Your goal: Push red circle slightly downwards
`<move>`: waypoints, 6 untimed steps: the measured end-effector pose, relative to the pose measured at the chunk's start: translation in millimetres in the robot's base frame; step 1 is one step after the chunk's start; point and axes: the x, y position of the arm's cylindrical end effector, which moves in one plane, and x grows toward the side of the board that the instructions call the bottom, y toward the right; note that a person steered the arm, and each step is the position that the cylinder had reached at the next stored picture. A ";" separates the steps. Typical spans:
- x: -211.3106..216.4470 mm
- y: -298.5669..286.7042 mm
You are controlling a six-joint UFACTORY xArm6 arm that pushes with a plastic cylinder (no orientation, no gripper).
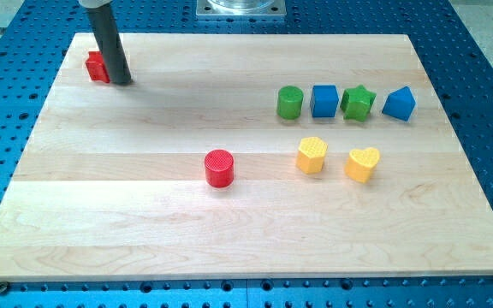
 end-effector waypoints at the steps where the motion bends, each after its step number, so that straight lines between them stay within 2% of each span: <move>1: 20.6 0.0; 2: 6.1 -13.3; 3: -32.7 -17.5; 4: -26.7 -7.6; 5: -7.1 75.9; 6: 81.3 115.0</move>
